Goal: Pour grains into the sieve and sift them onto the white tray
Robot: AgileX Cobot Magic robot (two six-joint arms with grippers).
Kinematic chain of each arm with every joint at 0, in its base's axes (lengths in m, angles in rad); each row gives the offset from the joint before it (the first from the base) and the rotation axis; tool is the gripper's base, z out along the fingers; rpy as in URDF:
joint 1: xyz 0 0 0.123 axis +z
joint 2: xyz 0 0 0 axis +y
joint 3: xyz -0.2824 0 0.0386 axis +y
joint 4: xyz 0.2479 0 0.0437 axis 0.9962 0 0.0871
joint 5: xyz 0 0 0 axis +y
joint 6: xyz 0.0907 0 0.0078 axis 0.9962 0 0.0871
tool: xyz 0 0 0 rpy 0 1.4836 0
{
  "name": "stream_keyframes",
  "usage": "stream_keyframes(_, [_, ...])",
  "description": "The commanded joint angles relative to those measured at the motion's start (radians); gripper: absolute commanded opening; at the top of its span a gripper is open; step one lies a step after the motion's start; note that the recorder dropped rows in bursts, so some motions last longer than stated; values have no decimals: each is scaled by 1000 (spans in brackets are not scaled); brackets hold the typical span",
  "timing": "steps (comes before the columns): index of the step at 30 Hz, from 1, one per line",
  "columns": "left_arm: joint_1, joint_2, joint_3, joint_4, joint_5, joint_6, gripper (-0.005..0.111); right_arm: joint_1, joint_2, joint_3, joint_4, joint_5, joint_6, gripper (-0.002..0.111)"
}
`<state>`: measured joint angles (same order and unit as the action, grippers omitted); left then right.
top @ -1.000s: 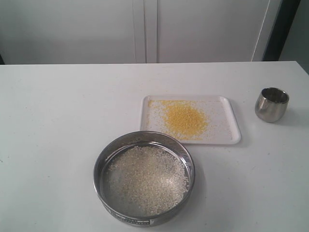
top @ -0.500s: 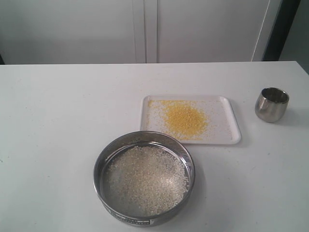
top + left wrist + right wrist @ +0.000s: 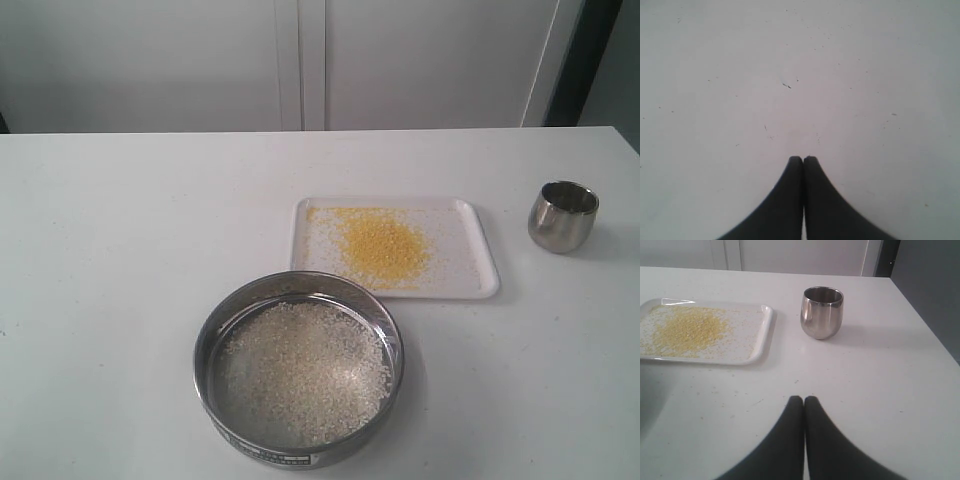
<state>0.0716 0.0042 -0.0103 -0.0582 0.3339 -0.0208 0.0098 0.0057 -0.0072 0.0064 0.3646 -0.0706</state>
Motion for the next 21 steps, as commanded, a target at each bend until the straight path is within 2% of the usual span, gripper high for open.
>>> stream_keyframes(1, [1, -4, 10, -8, 2, -1, 0, 2, -6, 7, -6, -15, 1, 0])
stream_keyframes(21, [1, -4, 10, -8, 2, -1, 0, 2, -6, 7, -6, -15, 33, 0])
